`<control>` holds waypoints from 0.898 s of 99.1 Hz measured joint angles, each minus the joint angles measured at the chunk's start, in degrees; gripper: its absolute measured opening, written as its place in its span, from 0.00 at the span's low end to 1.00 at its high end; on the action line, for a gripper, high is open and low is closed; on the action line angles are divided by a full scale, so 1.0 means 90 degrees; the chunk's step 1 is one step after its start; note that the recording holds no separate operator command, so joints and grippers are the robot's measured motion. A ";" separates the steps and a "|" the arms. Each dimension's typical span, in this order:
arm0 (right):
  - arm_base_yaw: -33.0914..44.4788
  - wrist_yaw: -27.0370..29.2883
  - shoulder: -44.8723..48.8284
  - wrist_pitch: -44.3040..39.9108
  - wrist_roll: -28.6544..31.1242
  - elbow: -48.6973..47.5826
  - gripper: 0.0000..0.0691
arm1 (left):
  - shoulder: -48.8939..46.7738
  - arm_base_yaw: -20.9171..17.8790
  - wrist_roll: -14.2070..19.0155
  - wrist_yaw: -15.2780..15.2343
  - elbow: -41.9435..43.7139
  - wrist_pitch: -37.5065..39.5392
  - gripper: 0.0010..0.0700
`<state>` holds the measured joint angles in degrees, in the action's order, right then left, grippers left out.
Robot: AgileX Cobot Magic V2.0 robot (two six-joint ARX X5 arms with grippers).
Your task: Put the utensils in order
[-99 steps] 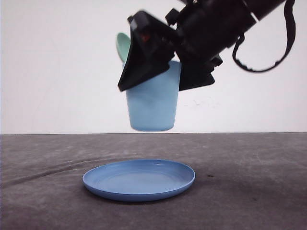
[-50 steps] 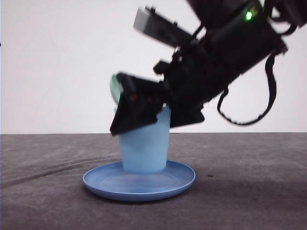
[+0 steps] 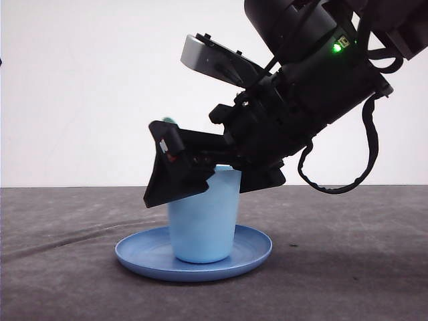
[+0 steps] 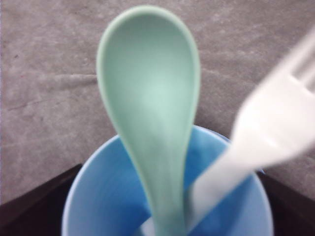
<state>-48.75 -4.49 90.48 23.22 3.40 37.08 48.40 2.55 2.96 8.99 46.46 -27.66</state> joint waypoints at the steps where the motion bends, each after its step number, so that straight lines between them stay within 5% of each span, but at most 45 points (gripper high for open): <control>1: 0.0000 0.0000 0.0000 0.0000 0.0000 -0.0002 0.95 | 0.0000 0.0000 0.0000 0.0000 0.0000 0.0002 0.38; 23: 0.0015 -0.0002 -0.0019 -0.0262 0.0010 0.0000 0.98 | 0.0000 0.0000 0.0000 0.0000 0.0000 0.0002 0.38; 63: 0.0486 -0.0153 -0.1605 -0.3436 0.0151 0.0029 0.98 | 0.0000 0.0000 0.0000 0.0000 0.0000 0.0000 0.38; 89: 0.1596 -0.0168 -0.2999 -0.5260 0.0321 0.0053 0.98 | 0.0000 0.0000 0.0000 0.0000 0.0000 0.0000 0.38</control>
<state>-34.39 -6.00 63.48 -24.12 6.28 37.56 48.40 2.55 2.96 8.99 46.46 -27.66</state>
